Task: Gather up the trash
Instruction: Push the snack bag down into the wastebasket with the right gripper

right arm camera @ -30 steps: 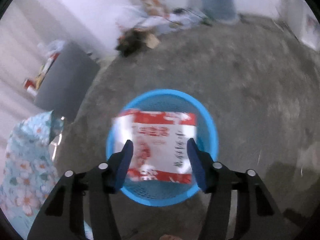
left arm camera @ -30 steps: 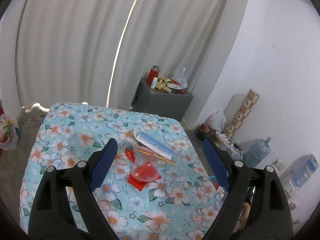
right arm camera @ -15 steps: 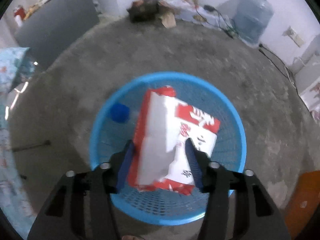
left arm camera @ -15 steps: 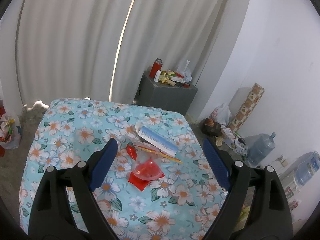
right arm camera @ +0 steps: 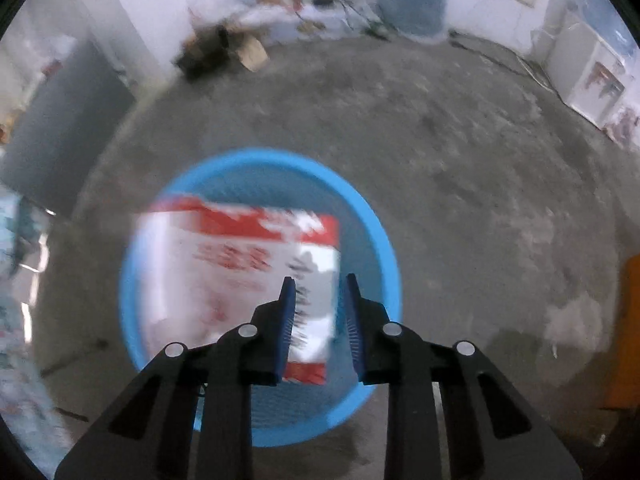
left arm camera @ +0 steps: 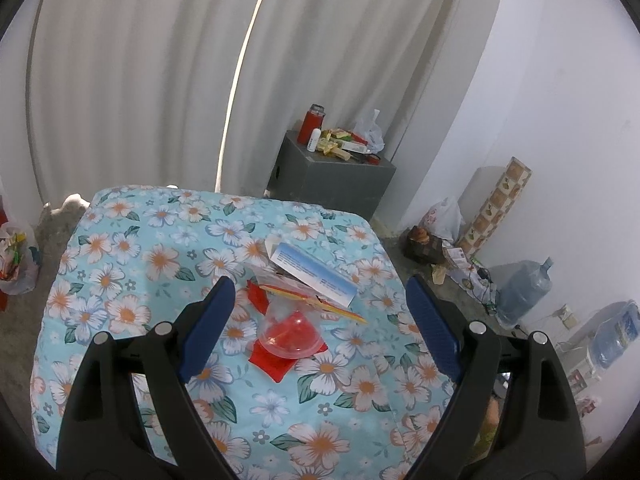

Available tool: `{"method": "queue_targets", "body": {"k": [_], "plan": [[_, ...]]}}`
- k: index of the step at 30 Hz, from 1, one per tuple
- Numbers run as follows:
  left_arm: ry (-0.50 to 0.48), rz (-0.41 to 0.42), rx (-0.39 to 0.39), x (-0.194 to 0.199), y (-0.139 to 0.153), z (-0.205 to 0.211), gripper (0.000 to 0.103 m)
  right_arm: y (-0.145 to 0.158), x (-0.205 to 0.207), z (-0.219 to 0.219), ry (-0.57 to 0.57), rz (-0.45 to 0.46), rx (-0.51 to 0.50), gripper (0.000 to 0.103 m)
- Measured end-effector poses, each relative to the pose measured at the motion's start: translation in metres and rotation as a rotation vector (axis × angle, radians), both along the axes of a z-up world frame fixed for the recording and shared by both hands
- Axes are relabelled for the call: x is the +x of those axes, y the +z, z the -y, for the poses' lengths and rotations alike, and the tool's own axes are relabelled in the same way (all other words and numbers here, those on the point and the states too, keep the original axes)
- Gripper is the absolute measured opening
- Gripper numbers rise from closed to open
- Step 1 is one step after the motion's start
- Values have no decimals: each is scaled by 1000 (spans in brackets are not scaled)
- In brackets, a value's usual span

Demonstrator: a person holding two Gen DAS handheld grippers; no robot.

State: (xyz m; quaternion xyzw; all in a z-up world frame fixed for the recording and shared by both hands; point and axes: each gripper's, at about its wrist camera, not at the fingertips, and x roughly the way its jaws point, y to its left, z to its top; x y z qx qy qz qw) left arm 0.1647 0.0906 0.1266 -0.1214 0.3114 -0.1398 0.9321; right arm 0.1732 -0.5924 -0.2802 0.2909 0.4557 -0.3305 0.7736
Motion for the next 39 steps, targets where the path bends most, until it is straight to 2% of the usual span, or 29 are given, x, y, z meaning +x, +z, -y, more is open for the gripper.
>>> {"method": "queue_targets", "body": {"k": [2,3,6,10,16,18,20,23,25,28,29,31,33,35,39], "plan": [[1,-2,-1,0,-1,0,83,3,13,-2,38,24,45,25],[1,-1,-1,0,-1,1,83,-2,23,-3,59,7,77,25],[1,-4,1,0,-1,1,83,-30,46,-8,88,-91,115,26],[3,-21,16,4,-5,4,83,-89,78,-15,150,-262,162,25],[4,-30,21,7,-7,7,83,-149,96,-22,185,-513,208,25],[-1,-30,25,7,-8,9,83,-162,92,-20,162,-555,220,25],[-6,-31,28,7,-9,11,83,-160,86,-19,139,-534,243,25],[-10,-31,22,5,-11,11,83,-125,79,-27,159,-426,192,28],[-12,-31,13,5,-10,10,83,-95,70,-35,168,-363,128,43],[-27,-24,-23,0,-10,7,83,-43,43,-48,159,-273,40,46],[-34,-19,-32,-2,-10,6,83,-27,33,-51,154,-237,33,48],[-48,-7,-42,-7,-11,4,83,8,12,-60,131,-157,18,57],[-61,1,-46,-11,-13,2,83,42,-10,-68,120,-78,7,61],[-70,0,-45,-14,-15,1,83,81,-32,-87,131,7,0,63],[-70,14,-29,-26,-14,-5,83,152,-62,-113,153,133,-37,76]]}}
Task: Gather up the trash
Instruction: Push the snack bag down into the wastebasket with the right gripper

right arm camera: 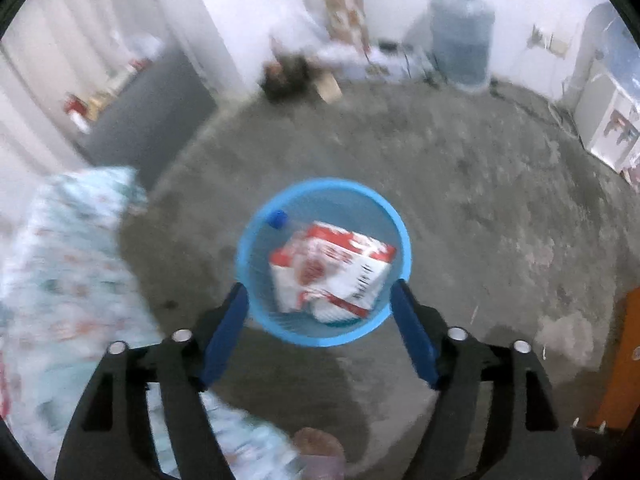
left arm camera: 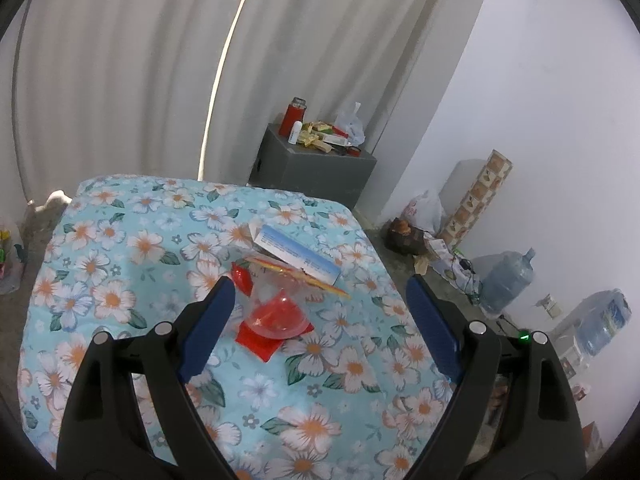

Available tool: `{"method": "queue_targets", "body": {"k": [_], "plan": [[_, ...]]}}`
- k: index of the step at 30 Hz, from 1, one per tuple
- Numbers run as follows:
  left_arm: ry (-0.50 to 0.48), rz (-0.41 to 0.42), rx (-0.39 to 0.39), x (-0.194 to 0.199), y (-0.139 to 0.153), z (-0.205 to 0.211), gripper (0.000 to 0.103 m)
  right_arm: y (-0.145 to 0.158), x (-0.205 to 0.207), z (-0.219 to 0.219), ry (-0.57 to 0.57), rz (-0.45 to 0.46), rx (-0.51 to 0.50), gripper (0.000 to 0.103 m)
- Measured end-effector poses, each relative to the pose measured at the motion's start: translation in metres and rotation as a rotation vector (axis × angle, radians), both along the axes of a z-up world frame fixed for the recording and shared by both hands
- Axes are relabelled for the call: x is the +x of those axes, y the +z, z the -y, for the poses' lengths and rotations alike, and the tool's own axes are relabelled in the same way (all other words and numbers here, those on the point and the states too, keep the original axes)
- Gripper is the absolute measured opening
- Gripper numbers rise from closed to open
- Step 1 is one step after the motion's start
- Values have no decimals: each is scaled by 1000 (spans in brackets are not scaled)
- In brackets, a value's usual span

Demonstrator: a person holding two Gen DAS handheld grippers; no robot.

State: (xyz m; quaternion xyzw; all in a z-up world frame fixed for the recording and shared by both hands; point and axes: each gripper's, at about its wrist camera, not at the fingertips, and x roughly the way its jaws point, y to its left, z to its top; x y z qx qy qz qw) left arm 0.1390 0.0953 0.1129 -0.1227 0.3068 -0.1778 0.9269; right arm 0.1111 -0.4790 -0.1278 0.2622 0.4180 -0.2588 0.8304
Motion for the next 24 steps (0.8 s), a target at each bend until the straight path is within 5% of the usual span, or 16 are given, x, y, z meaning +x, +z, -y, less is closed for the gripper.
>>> {"method": "queue_targets", "body": {"k": [9,19,24], "plan": [[33,34,70,-32,-5,-15,83,117,-19,-111,204,118,-145,94],[58,27,127,-53,-25,-31,83,152,-14,-222,412,119,-275,96],[74,22,150,-58,-33,-37,83,160,-20,-239,490,144,-303,96]]}}
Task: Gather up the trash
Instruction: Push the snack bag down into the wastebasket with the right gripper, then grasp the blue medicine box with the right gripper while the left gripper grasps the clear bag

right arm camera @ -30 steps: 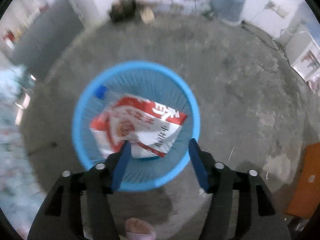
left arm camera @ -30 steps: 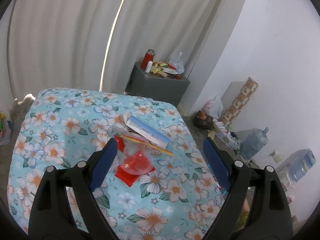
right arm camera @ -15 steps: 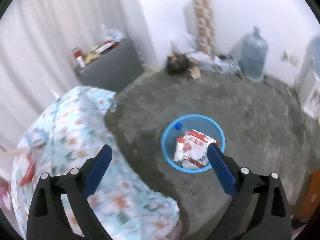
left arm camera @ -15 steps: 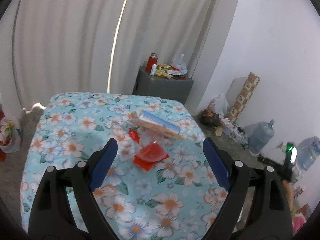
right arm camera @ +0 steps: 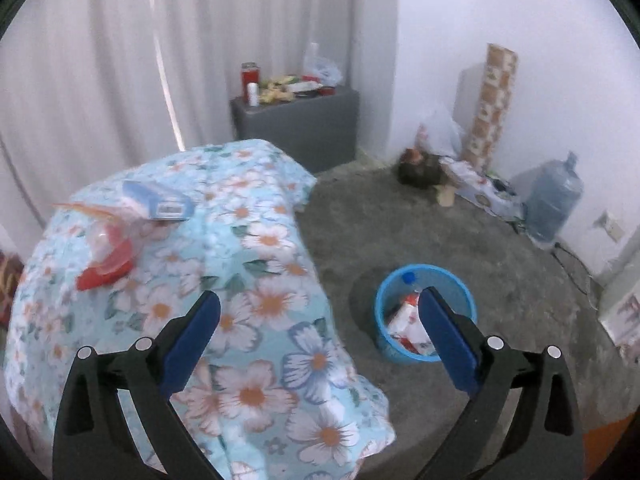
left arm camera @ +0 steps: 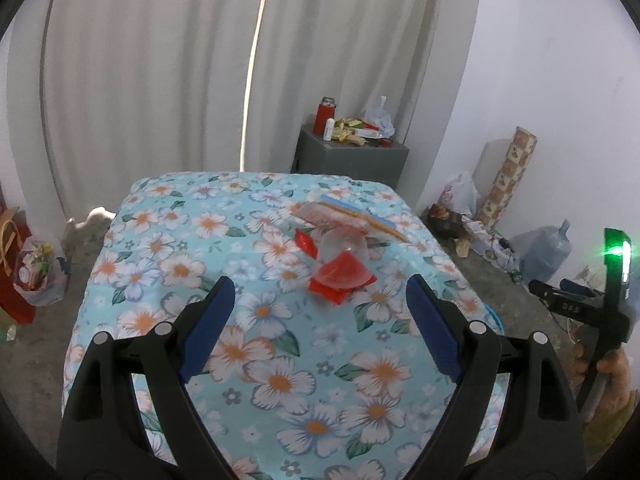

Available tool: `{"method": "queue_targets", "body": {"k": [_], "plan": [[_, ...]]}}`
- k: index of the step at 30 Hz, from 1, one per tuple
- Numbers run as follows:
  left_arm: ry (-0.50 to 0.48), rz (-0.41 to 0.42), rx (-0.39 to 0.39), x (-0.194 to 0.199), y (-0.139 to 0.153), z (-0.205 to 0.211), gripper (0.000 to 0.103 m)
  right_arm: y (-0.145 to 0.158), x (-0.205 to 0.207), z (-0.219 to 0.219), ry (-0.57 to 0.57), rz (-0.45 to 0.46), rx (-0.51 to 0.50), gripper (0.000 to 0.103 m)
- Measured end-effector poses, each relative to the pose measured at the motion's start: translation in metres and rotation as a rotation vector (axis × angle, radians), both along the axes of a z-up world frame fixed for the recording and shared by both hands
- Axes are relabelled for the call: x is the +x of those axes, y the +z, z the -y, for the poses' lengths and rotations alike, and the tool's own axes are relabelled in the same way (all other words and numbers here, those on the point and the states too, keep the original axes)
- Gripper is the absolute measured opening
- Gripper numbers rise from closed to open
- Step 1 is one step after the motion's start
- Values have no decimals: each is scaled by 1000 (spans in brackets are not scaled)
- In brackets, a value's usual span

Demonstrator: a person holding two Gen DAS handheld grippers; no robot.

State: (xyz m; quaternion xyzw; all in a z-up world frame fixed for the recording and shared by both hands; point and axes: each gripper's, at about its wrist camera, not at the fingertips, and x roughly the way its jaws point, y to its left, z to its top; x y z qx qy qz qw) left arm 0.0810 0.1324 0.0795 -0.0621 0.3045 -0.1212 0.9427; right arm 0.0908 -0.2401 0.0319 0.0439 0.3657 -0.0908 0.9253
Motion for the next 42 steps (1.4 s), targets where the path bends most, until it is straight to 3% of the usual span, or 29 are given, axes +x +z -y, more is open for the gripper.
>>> {"method": "queue_targets", "body": {"k": [3,5,11,15,18,22,27,29,32,36,38,42], "plan": [[15,-9,-1,-1,-5,-4,83,4,-11,12,81,85,130,96],[25,-18,-9,-1,-11,-7,83,9,-13,16,74,110,155,96],[21,-66,-76,14,-33,-9,83,8,11,9,144,60,231,96],[-15,-100,-179,32,-43,-10,83,2,33,0,200,22,321,96],[-45,-100,-273,47,-43,-10,83,-7,51,-8,243,-12,399,96],[-65,-119,-478,81,-37,-21,83,-22,83,-12,290,-91,590,90],[-49,-275,-792,136,-54,-43,83,-38,128,-15,295,-171,749,86],[-38,-336,-863,154,-68,-44,83,-42,144,-17,293,-193,782,86],[-24,-392,-895,171,-83,-39,80,-42,173,-27,330,-224,740,86],[-52,-423,-904,180,-91,-30,72,-35,220,-60,448,-272,514,86],[-63,-424,-891,183,-92,-25,66,-35,244,-80,516,-296,402,86],[-83,-443,-862,192,-95,-19,49,-48,287,-112,616,-382,334,86]]}}
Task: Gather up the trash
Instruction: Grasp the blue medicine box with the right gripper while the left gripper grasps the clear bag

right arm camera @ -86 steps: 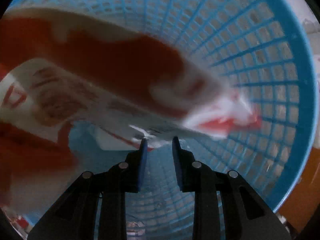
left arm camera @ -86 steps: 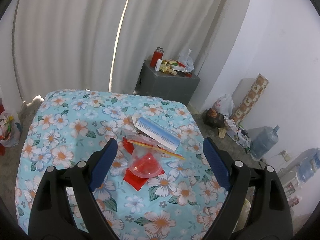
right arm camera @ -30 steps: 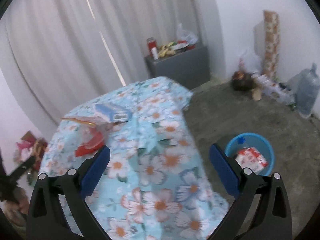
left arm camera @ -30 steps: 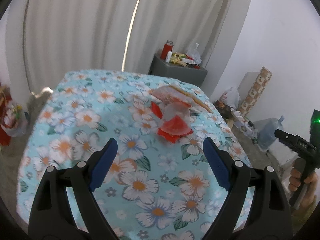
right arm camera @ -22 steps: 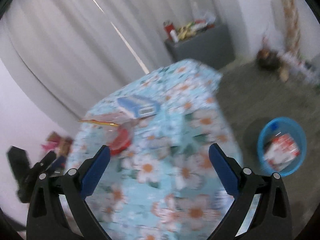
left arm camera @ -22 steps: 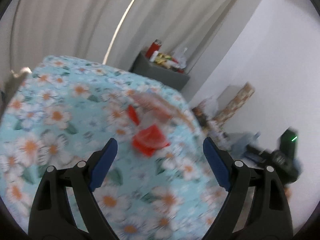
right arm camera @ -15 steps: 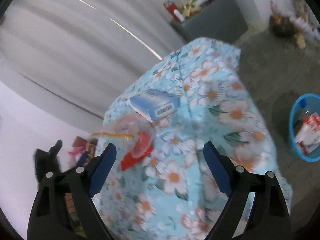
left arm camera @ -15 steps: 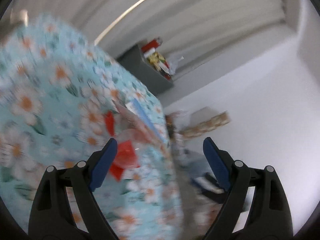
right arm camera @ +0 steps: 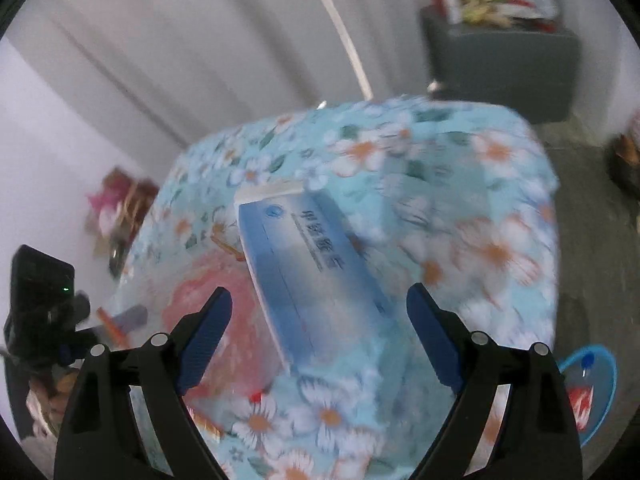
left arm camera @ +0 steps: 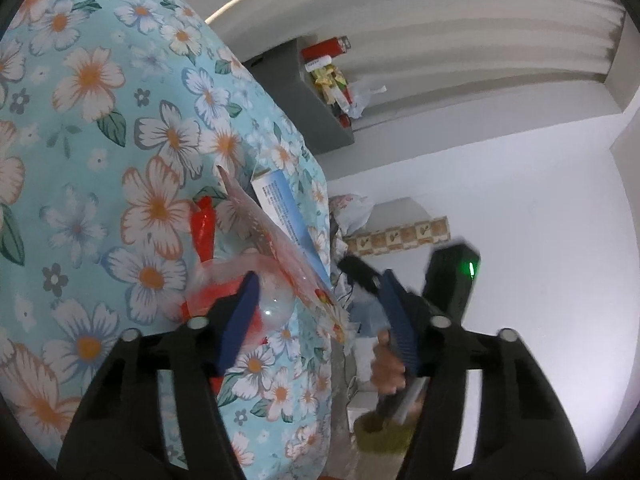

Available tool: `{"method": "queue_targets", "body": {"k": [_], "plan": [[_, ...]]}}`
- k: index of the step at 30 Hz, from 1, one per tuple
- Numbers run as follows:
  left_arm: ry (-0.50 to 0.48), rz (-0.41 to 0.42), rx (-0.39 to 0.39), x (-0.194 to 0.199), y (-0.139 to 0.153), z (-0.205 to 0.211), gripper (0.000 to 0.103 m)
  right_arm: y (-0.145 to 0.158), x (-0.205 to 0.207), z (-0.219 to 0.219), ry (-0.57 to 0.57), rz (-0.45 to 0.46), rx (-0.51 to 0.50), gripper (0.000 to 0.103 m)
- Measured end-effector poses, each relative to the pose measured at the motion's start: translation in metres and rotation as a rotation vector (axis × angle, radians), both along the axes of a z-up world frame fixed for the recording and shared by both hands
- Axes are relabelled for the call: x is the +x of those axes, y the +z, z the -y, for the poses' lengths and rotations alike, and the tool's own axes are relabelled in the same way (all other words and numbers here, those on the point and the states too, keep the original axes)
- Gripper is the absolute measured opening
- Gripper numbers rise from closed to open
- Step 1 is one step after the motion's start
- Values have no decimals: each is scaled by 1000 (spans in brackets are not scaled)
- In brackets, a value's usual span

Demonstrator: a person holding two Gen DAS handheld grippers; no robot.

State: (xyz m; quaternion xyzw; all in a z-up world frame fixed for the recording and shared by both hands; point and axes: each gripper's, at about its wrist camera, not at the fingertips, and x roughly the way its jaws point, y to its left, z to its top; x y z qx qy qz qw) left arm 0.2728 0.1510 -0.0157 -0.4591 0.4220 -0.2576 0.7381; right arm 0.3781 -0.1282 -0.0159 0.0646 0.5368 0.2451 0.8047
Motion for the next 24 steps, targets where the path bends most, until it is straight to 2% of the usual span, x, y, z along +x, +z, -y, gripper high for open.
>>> {"method": "queue_targets", "body": {"k": [5,9,16,20,24], "plan": [[-33,6,9,8,-3,4,29,-15,32,-32,104,-58,-52,86],[-40,14,16,11,-6,5,17,-23,44,-49,140,-62,-128,86],[-43,40,21,14,-7,6,7,-36,52,-61,170,-110,-169,87],[-44,50,28,14,-7,8,6,-36,50,-61,189,-124,-146,87],[-44,52,33,13,-6,8,6,-38,46,-62,195,-128,-163,86]]}}
